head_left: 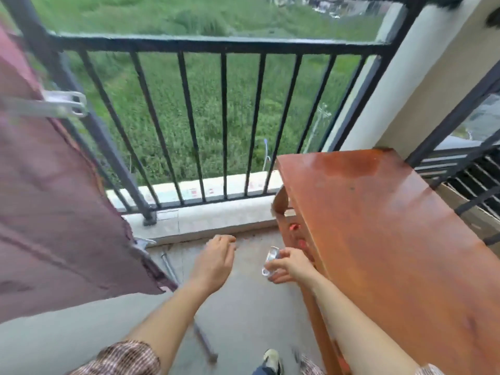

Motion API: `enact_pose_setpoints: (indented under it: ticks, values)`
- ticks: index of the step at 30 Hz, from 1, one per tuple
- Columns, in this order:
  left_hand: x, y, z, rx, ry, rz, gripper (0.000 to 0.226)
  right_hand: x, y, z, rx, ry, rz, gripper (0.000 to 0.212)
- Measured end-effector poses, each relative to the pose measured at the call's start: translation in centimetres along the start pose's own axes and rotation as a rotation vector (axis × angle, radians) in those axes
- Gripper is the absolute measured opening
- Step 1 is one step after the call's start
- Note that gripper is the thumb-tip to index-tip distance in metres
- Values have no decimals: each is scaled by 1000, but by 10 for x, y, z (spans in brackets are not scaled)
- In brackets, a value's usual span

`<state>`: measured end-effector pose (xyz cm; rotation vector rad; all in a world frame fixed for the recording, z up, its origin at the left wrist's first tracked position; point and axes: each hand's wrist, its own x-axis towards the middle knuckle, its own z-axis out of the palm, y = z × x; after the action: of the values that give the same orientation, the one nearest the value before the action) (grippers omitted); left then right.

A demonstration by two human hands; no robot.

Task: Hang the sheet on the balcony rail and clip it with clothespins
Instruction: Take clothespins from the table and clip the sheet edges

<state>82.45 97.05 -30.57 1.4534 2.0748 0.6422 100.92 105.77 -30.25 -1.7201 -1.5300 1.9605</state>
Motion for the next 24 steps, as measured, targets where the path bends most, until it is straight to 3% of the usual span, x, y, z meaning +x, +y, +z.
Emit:
enact_pose_setpoints:
  ticks: [7,10,14,17,19,24]
  values:
    - [-104,-141,-145,-88,306,-239,23,-28,-80,207,-247,-460,-177,31]
    - [-146,-197,-200,-198,390,-383,17,-39,-108,304,-300,-525,-239,29]
    - [-196,-263,-269,-390,516,-559,22,-56,-147,430,-390,-616,-336,4]
    - [-229,-314,-315,-538,631,-682,34,-56,-175,514,-422,-656,-435,14]
    - [-247,-345,-340,-701,709,-745,23,-57,-193,566,-410,-690,-474,13]
    - [-275,-425,-411,-969,836,-758,27,-56,-232,699,-374,-789,-477,24]
